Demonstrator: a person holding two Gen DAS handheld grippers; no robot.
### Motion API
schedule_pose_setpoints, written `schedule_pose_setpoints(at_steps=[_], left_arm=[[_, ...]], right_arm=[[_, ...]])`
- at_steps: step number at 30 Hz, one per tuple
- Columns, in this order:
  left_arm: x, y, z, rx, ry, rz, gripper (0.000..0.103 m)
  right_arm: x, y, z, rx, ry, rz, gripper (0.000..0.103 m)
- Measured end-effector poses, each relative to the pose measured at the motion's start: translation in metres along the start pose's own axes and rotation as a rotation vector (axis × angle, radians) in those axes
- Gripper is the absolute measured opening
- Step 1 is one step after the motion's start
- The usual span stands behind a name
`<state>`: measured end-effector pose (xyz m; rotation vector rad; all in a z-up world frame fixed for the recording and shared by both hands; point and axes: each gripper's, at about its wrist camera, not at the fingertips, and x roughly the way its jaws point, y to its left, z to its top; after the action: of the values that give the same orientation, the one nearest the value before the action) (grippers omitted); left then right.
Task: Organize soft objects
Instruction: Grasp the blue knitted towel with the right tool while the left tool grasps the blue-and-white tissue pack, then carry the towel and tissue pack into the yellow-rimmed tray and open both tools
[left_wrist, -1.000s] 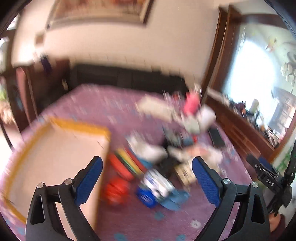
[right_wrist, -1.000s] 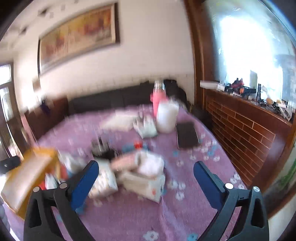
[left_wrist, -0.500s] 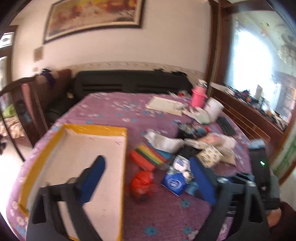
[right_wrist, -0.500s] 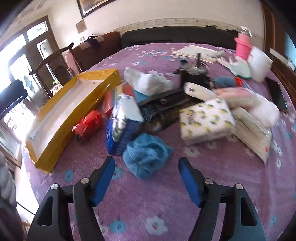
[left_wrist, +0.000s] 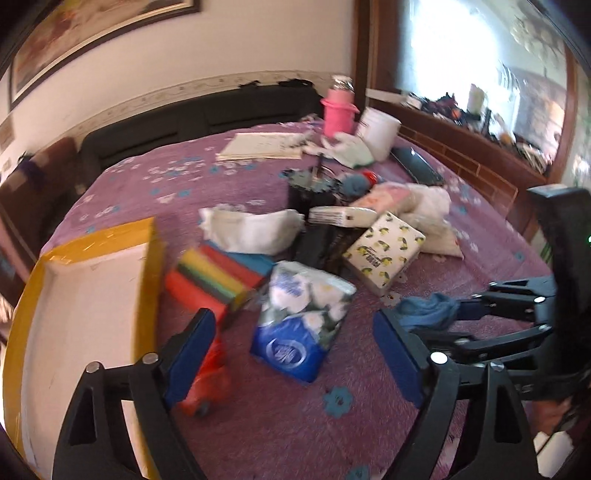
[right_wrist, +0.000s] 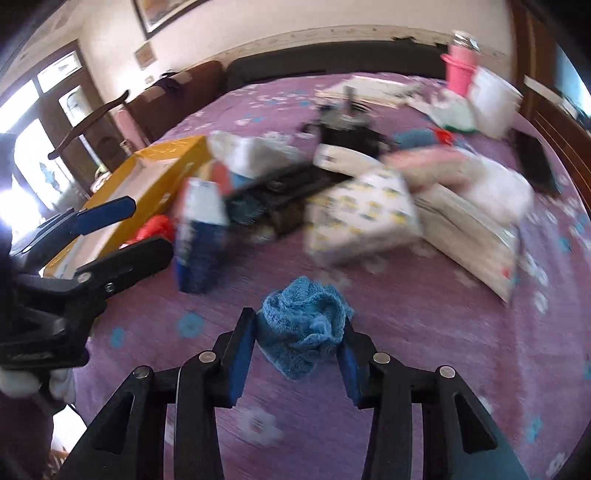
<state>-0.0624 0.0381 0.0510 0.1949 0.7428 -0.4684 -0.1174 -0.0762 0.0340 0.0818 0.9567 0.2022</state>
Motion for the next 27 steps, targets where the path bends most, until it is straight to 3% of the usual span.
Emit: schedule_pose_setpoints(at_steps=[6,7,8,10,13,18,23,27], left_arm=[[0.04,-0.019,0.009,0.092,0.064,0.044,0.087],[0.043,-0.021,0.009,0.097,0.075,0.04,0.077],[0.043,-0.021,0.009,0.088,0.081,0.028,0.051],[0.038,-0.016,0.009,0.051,0.081,0.004,0.049],[0.016,0.0,0.008,-0.046,0.046,-0.072,0.042],[-0.046,0.041,0.004,-0.241,-0.051,-0.205,0.042],[-0.126,0.093,0.004,-0.398,-0.184,-0.323,0.042],[-0.164,0.133,0.012,-0.466,-0.24,-0.333,0.043]], right_arm=[[-0.008,-0.007,-0.002,0.016,-0.012,0.032,0.045],[-0.011,-0.005,-0.003,0.012,-0.015,0.037,0.045],[-0.014,-0.002,-0.003,0.006,-0.023,0.044,0.045],[-0.017,0.003,-0.003,-0.004,-0.032,0.049,0.045],[-0.022,0.017,-0.001,-0.028,-0.051,0.052,0.045],[-0.037,0.037,0.003,-0.049,-0.078,0.114,0.045],[-0.068,0.072,0.021,-0.095,-0.135,0.293,0.046],[-0.086,0.1,0.049,-0.108,-0.163,0.438,0.046]])
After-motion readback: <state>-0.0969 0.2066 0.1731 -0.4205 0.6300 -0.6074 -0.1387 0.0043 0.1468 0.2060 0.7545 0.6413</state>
